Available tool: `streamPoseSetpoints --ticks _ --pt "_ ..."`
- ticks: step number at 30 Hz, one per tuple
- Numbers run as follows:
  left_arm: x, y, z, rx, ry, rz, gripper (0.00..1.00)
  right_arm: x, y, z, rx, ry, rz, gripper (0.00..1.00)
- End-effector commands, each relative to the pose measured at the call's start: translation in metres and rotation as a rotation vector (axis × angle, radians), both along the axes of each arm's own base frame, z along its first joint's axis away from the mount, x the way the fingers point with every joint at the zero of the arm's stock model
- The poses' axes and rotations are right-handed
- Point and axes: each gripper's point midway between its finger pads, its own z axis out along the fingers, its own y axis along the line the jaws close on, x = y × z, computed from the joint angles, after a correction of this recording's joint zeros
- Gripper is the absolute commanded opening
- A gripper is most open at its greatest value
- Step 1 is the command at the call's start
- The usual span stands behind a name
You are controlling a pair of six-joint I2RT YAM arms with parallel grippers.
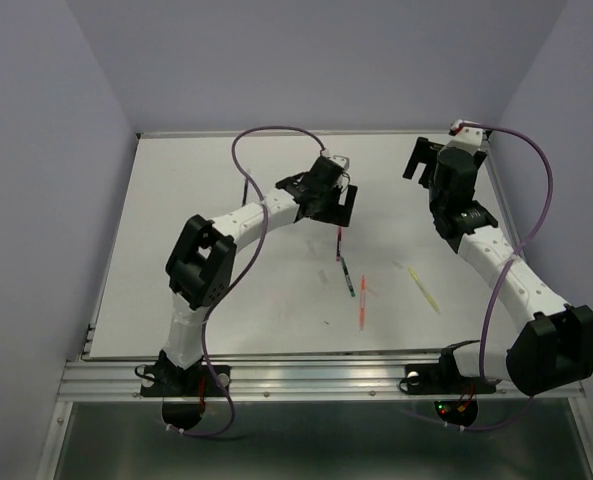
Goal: Insert the pens into the pen caps
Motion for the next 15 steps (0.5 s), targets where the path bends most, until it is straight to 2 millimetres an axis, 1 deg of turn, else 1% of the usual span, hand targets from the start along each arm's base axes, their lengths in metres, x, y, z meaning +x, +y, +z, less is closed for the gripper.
streamPoseSetpoints --ticks 1,2,3,5,7,8,10,11,14,15 --pt "-0.001 -0.010 0.009 0.080 -0.037 0.072 0.99 -0.010 -0.015 0.022 0.022 -0.065 -0.086 1.00" --pt "0.000 -0.018 0.001 0.096 -0.028 0.068 0.99 -0.010 -0.016 0.022 0.023 -0.066 -0.089 1.00" --pt "-0.004 -0.023 -0.004 0.112 -0.025 0.055 0.99 -0.010 -0.016 0.022 0.022 -0.066 -0.092 1.00" --pt "-0.004 -0.025 -0.014 0.147 -0.022 0.071 0.99 -0.010 -0.016 0.021 0.020 -0.064 -0.094 1.00" --pt "-0.005 -0.026 -0.018 0.163 -0.022 0.073 0.99 -0.010 -0.017 0.021 0.018 -0.062 -0.095 1.00" --pt "-0.005 -0.026 -0.020 0.168 -0.022 0.079 0.95 -0.010 -0.017 0.020 0.016 -0.061 -0.096 1.00" --pt "-0.005 -0.024 -0.024 0.176 -0.015 0.084 0.92 -0.010 -0.018 0.019 0.013 -0.059 -0.101 1.00" --pt "-0.008 -0.026 -0.029 0.178 -0.004 0.073 0.86 -0.009 -0.018 0.019 0.013 -0.058 -0.102 1.00" --pt "-0.014 -0.026 -0.040 0.209 0.006 0.059 0.84 -0.009 -0.018 0.018 0.009 -0.054 -0.102 1.00" --pt "-0.018 -0.025 -0.047 0.229 0.013 0.039 0.84 -0.008 -0.018 0.019 0.011 -0.056 -0.102 1.00"
